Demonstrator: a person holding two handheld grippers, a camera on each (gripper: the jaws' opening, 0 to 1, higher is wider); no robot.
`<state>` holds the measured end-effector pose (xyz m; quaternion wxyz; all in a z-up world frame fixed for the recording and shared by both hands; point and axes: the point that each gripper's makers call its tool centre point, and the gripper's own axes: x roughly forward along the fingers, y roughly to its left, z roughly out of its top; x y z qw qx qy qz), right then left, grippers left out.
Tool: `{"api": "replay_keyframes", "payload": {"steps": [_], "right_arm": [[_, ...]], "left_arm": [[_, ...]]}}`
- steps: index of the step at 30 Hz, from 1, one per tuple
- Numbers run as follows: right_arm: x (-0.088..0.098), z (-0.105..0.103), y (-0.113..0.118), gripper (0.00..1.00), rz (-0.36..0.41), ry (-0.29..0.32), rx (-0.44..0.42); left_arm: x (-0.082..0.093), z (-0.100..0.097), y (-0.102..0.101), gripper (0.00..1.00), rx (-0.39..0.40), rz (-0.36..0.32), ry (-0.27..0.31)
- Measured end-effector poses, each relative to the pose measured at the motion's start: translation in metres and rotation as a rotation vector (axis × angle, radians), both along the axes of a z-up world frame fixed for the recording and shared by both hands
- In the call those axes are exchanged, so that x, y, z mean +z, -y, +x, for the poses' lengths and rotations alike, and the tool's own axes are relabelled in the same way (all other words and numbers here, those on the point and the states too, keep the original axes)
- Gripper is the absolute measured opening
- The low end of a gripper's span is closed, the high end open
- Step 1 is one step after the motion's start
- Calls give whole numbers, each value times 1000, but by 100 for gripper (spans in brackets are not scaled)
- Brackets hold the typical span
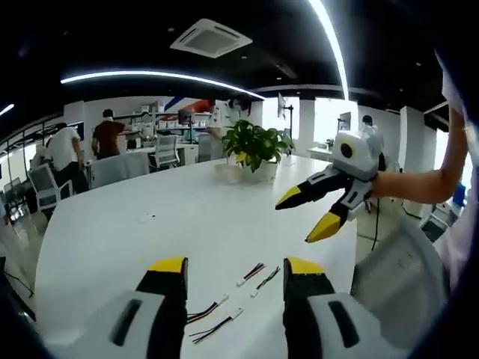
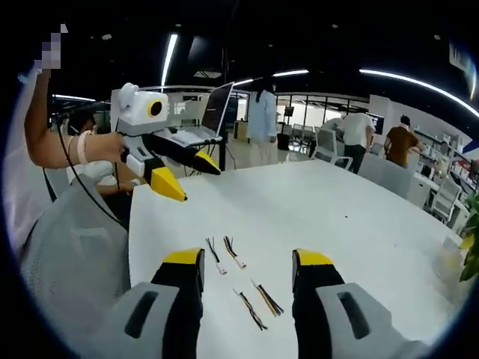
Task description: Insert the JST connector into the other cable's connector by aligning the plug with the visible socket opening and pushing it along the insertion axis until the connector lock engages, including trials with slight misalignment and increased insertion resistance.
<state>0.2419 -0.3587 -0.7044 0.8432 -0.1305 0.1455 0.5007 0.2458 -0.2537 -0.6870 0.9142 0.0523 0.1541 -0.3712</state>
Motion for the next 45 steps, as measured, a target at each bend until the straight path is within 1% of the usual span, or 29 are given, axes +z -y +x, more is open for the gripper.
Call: {"api": "replay_keyframes", "payload": {"steps": [1, 4, 8, 9, 12, 16, 19, 21, 22, 23, 24, 26, 28, 29, 31, 33, 37, 39, 42, 45], "right_arm": [[-4, 2, 0, 41, 8, -6, 1], [-14, 5, -2, 41, 15, -38, 0], [-22, 6, -7, 37, 25, -37, 32], [-23, 6, -9, 36, 29, -31, 42], [-28, 11, -12, 32, 25, -17, 68], [-33, 19, -12, 30, 28, -31, 68], [-39, 23, -12, 29, 27, -37, 83], [-43, 25, -13, 28, 22, -41, 95], [-44, 25, -13, 26, 23, -41, 103], [-47, 26, -14, 26, 27, -51, 114], [-48, 27, -14, 25, 29, -54, 115], [-54, 31, -13, 27, 28, -81, 107], [-58, 33, -13, 26, 39, -88, 108], [-59, 34, -13, 26, 45, -93, 110], [-61, 35, -13, 24, 52, -94, 116], [-65, 36, -12, 23, 52, -110, 114], [-72, 38, -10, 20, 76, -134, 97], [-77, 37, -10, 20, 72, -150, 93], [-83, 35, -13, 18, 78, -167, 95], [-84, 33, -18, 11, 86, -158, 120]], "left_arm": [[-4, 0, 1, 43, -4, -11, -19], [-10, 0, 5, 40, -18, -22, -32], [-14, 1, 9, 37, -43, -24, -19], [-15, 3, 10, 36, -54, -22, -7], [-18, 7, 13, 32, -83, -19, 5], [-25, 11, 17, 27, -120, -36, -15], [-33, 16, 18, 27, -136, -27, -18], [-38, 18, 18, 29, -152, -20, -13], [-40, 18, 19, 29, -162, -26, -18], [-43, 16, 22, 29, -190, -41, -35], [-45, 15, 23, 28, -200, -51, -51], [-50, 19, 22, 25, -196, -61, -68], [-48, 20, 24, 23, -193, -107, -76], [-48, 22, 24, 23, -198, -112, -74], [-53, 25, 24, 23, -197, -97, -71], [-60, 30, 23, 26, -187, -91, -84], [-65, 35, 23, 24, -195, -96, -58], [-70, 37, 24, 25, -197, -92, -70], [-84, 37, 21, 27, -214, -43, -81], [-88, 40, 17, 27, -222, -30, -81]]}}
